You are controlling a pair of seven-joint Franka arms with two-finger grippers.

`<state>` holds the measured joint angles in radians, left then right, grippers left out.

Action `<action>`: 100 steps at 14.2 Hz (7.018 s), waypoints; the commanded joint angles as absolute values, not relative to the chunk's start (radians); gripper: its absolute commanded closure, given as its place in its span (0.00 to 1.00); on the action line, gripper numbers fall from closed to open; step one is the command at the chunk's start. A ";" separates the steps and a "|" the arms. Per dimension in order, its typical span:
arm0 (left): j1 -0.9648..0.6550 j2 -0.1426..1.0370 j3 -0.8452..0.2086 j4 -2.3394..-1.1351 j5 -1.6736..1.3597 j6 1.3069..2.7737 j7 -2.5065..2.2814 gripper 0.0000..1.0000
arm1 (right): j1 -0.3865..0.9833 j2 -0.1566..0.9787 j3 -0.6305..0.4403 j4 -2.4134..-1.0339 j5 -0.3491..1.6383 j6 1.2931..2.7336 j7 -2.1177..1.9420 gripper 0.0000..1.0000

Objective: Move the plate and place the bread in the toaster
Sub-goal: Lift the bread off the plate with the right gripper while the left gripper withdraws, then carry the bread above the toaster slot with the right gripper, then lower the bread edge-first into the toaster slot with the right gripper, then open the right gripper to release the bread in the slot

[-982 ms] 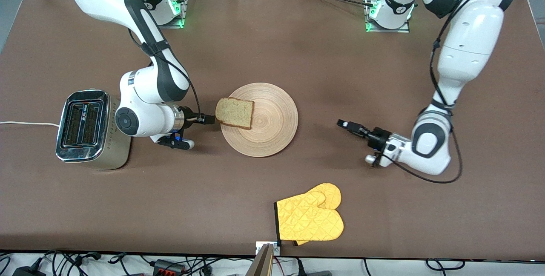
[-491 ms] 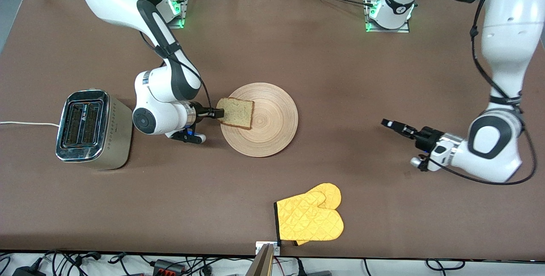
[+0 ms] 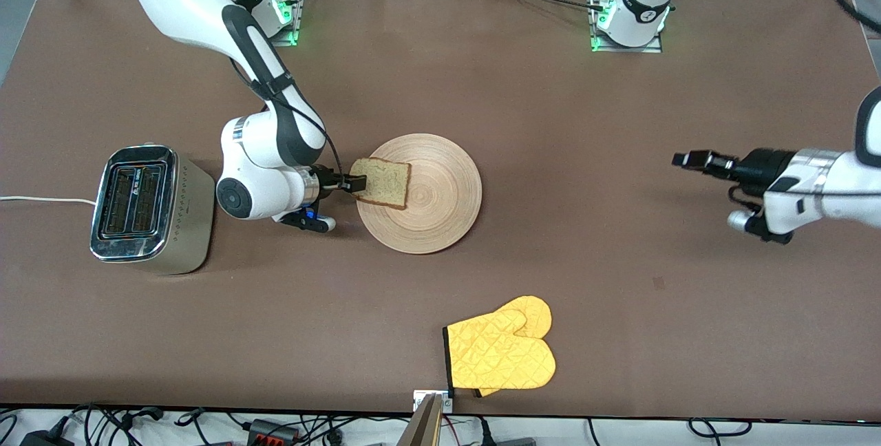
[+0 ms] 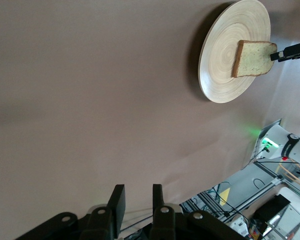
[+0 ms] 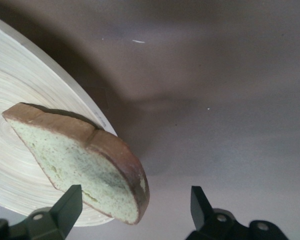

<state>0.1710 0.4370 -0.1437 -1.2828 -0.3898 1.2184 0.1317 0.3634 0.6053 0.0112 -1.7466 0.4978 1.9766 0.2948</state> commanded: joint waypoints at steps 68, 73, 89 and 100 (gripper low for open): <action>0.110 0.218 -0.178 -1.551 0.038 1.555 -0.164 0.00 | 0.250 0.477 -0.166 -1.368 -0.508 1.394 0.179 1.00; 0.112 0.219 -0.178 -1.549 0.038 1.555 -0.163 0.00 | 0.241 0.489 -0.166 -1.382 -0.463 1.414 0.181 1.00; 0.123 0.213 -0.178 -1.555 0.029 1.583 -0.124 0.00 | 0.252 0.446 -0.172 -1.249 -0.224 1.396 0.170 0.00; 0.150 0.203 -0.179 -1.549 0.029 1.609 -0.020 0.00 | 0.157 0.387 -0.170 -1.244 0.001 1.480 0.066 0.00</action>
